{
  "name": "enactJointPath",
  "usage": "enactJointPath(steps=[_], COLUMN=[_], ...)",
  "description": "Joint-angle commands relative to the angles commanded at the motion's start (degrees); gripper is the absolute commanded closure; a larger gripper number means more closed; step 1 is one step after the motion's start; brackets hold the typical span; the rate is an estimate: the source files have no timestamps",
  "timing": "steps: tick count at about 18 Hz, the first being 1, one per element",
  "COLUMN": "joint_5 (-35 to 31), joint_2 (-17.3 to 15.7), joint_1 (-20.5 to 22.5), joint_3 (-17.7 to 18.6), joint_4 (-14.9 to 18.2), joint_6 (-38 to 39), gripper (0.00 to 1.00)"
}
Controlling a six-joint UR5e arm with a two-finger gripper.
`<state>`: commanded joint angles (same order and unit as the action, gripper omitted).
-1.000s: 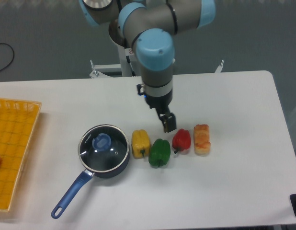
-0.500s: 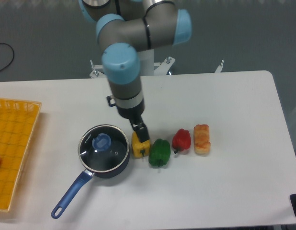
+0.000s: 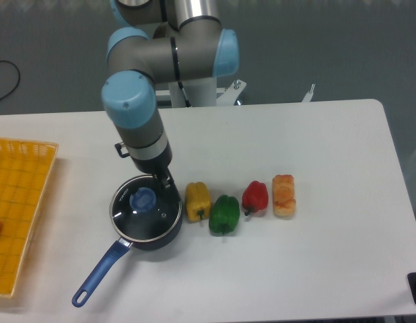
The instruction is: Open the lid
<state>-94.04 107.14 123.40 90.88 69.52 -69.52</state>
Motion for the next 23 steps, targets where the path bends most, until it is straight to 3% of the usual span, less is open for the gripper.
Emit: enactJointPath(steps=[5, 23], joint_5=[0.1, 0.4], joint_2=[2.6, 5.4], joint_1=[-2.1, -2.0], joint_3=[-0.4, -0.5], joint_4=[-0.1, -2.8], joint_6=[1.7, -0.3], gripper=[0.0, 0.0])
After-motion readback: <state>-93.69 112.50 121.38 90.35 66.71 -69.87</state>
